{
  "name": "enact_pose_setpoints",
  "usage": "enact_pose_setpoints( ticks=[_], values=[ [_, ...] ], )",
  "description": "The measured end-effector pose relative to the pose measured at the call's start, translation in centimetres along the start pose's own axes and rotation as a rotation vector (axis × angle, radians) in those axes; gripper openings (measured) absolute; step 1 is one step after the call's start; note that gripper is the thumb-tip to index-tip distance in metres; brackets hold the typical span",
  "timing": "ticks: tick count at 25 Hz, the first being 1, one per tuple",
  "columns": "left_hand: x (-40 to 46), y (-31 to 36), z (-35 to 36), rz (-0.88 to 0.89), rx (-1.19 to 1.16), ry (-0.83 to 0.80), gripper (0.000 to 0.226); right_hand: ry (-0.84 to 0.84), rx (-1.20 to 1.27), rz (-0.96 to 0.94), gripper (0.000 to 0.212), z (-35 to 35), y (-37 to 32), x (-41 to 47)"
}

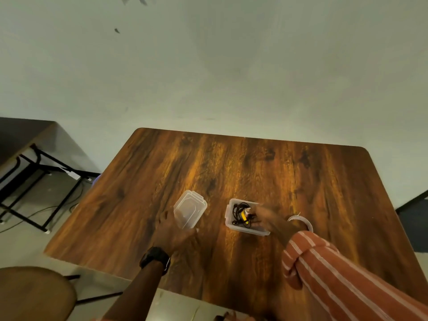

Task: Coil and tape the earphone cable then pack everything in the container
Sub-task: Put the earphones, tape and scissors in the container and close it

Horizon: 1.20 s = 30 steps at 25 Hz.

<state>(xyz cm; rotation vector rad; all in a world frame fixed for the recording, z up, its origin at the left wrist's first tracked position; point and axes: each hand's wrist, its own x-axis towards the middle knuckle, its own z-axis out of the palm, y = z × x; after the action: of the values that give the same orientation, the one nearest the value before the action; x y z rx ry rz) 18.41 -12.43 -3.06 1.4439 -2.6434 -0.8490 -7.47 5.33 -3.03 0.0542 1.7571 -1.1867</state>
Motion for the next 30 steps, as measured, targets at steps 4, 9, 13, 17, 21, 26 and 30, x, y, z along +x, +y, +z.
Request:
enact_pose_setpoints(
  ticks=[4,9,13,17,21,26,30],
  values=[
    [-0.7,2.4,-1.7,0.049,0.017,0.061,0.112,0.101,-0.296,0.01,0.032,-0.6,0.5,1.7],
    [-0.6,6.6,-2.0,0.051,0.047,-0.01,0.105,0.297,-1.071,-0.238,0.041,-0.8,0.2,1.4],
    [0.5,9.2,-0.8,0.107,-0.094,0.009,0.059,0.346,-1.154,-0.257,0.04,-1.3,-0.8,0.1],
    [1.2,13.3,-1.6,0.227,-0.282,-0.096,0.025,0.418,-0.959,-0.364,0.027,-4.3,-2.8,-2.6],
    [2.5,18.2,-3.2,0.207,-0.429,-0.395,0.015,-0.095,-0.249,-0.543,0.049,-7.0,-4.2,-7.1],
    [3.7,18.7,-1.4,0.037,-0.718,-0.352,0.022,0.219,-0.068,-0.473,0.019,-8.5,-2.9,-4.8],
    [2.6,15.3,4.4,0.002,-0.609,-0.1,0.018,0.401,-0.143,-0.378,0.012,-6.0,-0.2,-3.9]
  ],
)
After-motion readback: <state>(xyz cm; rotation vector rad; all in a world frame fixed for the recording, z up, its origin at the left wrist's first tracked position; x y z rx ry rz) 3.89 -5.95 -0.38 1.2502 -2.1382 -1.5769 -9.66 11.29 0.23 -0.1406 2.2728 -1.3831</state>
